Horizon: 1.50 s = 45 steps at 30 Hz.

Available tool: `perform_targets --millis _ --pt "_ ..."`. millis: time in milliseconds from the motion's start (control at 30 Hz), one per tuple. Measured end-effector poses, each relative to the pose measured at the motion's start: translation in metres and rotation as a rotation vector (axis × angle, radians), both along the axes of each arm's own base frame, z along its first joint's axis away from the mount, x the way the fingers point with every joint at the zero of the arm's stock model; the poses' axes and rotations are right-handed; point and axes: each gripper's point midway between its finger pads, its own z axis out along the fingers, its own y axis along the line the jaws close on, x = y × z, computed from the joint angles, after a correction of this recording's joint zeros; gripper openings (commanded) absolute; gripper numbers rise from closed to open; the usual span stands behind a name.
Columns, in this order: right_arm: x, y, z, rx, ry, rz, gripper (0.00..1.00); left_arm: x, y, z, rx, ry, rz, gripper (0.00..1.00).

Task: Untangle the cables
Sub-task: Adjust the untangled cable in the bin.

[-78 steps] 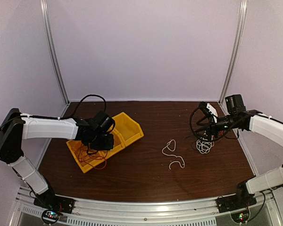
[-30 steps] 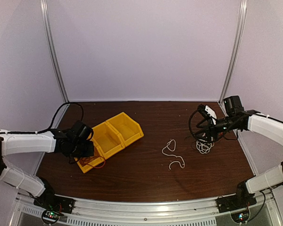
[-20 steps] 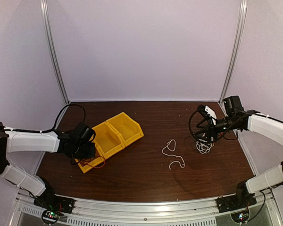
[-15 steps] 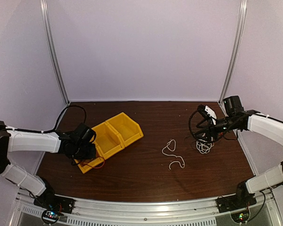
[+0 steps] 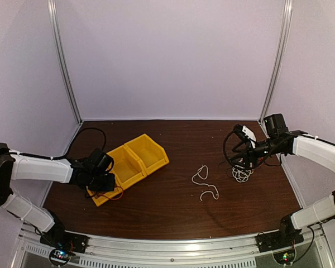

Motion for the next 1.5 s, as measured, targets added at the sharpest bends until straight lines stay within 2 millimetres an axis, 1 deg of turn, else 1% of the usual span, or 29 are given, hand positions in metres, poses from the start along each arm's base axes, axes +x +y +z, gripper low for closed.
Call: perform_targets --millis 267,600,700,800,900,933,1000,1067,1133,1200,1333,1500 --pt "0.000 0.000 -0.003 -0.002 0.010 0.000 0.72 -0.004 -0.014 0.010 -0.038 -0.035 -0.098 0.00" --pt "0.001 0.000 -0.011 -0.007 0.037 0.000 0.72 -0.017 -0.058 0.003 -0.052 -0.054 -0.312 0.00" --pt "0.001 0.000 -0.014 -0.008 0.047 0.000 0.72 -0.024 -0.074 0.003 -0.046 -0.073 -0.402 0.00" --pt "0.002 0.000 -0.015 -0.009 0.053 0.000 0.72 -0.031 -0.084 0.004 -0.039 -0.081 -0.480 0.00" --pt "0.002 0.000 -0.016 -0.010 0.054 0.000 0.72 -0.035 -0.087 0.006 -0.022 -0.090 -0.541 0.00" --pt "0.002 0.000 -0.016 -0.010 0.055 0.000 0.72 -0.036 -0.087 0.007 -0.019 -0.094 -0.550 0.05" --pt "0.002 0.000 -0.016 -0.010 0.055 0.000 0.72 -0.036 -0.087 0.012 -0.012 -0.103 -0.563 0.21" --pt "0.002 0.000 -0.016 -0.010 0.055 0.000 0.72 -0.035 -0.086 0.019 -0.001 -0.111 -0.565 0.31" --pt "0.002 0.000 -0.016 -0.010 0.056 0.000 0.72 -0.031 -0.087 0.029 0.004 -0.123 -0.555 0.37" --pt "0.002 0.000 -0.017 -0.010 0.057 0.000 0.72 -0.027 -0.088 0.044 0.004 -0.138 -0.540 0.40" --pt "0.002 0.000 -0.020 -0.012 0.069 0.001 0.72 -0.021 -0.087 0.080 -0.018 -0.191 -0.509 0.44" --pt "0.002 0.000 -0.024 -0.016 0.084 0.002 0.72 -0.024 -0.085 0.116 -0.070 -0.250 -0.497 0.48"
